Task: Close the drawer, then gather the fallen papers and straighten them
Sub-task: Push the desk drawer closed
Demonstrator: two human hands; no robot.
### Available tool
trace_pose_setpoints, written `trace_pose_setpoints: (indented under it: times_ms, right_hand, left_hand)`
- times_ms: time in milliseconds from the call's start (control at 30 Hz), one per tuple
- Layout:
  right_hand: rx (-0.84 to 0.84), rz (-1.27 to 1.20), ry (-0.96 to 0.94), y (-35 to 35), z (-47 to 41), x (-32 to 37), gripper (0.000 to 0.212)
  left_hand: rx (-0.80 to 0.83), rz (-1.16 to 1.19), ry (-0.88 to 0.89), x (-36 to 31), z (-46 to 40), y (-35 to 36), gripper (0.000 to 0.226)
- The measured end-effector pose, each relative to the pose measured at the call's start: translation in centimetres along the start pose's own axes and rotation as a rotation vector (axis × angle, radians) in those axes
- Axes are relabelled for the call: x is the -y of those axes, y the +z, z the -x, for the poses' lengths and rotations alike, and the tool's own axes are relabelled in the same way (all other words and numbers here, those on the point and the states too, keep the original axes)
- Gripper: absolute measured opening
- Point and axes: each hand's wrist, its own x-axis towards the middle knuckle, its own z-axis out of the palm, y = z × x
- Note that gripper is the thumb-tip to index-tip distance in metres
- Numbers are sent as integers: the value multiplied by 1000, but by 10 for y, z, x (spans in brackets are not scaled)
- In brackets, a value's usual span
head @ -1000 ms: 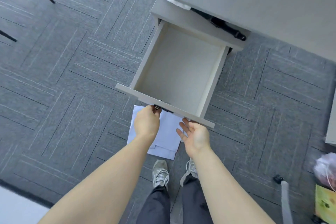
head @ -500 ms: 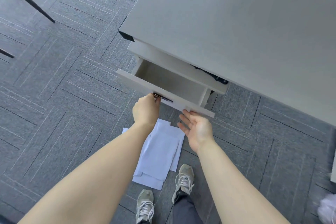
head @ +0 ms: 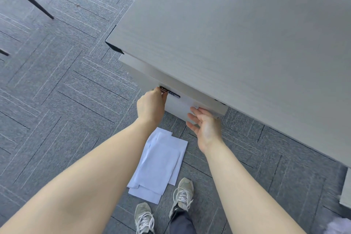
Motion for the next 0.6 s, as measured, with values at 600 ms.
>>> trace_pose_setpoints:
  times_ms: [600]
  right_hand:
    - [45,72,16,-7,-2,-1,33]
  left_hand:
    - [144,334,-116,10,-3,3,44]
